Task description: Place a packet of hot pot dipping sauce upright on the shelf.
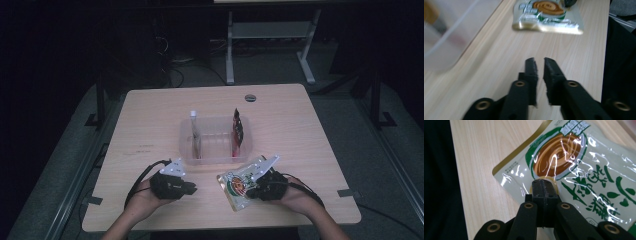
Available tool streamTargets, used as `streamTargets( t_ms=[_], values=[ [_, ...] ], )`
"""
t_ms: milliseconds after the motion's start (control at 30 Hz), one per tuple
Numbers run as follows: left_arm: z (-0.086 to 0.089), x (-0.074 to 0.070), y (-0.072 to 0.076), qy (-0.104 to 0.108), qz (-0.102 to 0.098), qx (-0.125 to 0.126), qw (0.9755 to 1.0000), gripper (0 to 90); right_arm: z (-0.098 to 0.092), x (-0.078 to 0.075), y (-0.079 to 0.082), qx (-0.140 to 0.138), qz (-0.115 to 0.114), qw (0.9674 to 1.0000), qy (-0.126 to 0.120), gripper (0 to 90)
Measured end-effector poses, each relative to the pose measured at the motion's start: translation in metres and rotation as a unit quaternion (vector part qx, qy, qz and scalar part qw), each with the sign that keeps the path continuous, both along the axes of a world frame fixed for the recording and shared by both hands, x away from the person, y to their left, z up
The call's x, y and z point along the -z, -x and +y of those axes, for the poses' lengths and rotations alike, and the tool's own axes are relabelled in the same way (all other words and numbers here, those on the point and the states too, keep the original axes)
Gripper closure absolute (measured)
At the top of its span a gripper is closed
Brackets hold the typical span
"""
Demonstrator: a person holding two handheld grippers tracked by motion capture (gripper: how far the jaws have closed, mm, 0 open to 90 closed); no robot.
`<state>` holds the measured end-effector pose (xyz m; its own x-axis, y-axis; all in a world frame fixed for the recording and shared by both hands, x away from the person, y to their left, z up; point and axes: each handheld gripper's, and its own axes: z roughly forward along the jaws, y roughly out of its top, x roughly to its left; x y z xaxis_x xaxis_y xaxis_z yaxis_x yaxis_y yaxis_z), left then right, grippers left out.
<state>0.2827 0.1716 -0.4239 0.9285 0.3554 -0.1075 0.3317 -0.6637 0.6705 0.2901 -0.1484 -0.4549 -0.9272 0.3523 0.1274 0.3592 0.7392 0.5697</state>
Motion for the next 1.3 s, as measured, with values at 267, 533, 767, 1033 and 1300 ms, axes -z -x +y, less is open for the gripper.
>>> streamTargets(
  t_ms=[267, 533, 767, 1033, 1300],
  values=[
    [-0.045, 0.005, -0.01, -0.011, -0.015, 0.025, 0.9995, 89.7, -0.032, -0.01, -0.013, 0.097, 0.05, 0.9939, -0.018, 51.3],
    [-0.082, 0.014, -0.021, -0.029, -0.02, 0.042, 0.9985, 89.6, -0.072, -0.015, -0.032, 0.183, 0.058, 0.9809, -0.032, 38.5],
    [-0.099, 0.027, -0.028, -0.047, -0.023, 0.04, 0.9978, 89.7, -0.086, -0.01, -0.047, 0.211, 0.086, 0.9727, -0.042, 34.8],
    [-0.102, 0.031, -0.031, -0.066, -0.019, 0.045, 0.9966, 90.0, -0.083, -0.003, -0.055, 0.207, 0.099, 0.9722, -0.047, 32.0],
    [-0.102, 0.032, -0.032, -0.06, -0.009, 0.042, 0.9973, 90.0, -0.084, 0.002, -0.064, 0.214, 0.11, 0.9688, -0.058, 31.0]
  ],
)
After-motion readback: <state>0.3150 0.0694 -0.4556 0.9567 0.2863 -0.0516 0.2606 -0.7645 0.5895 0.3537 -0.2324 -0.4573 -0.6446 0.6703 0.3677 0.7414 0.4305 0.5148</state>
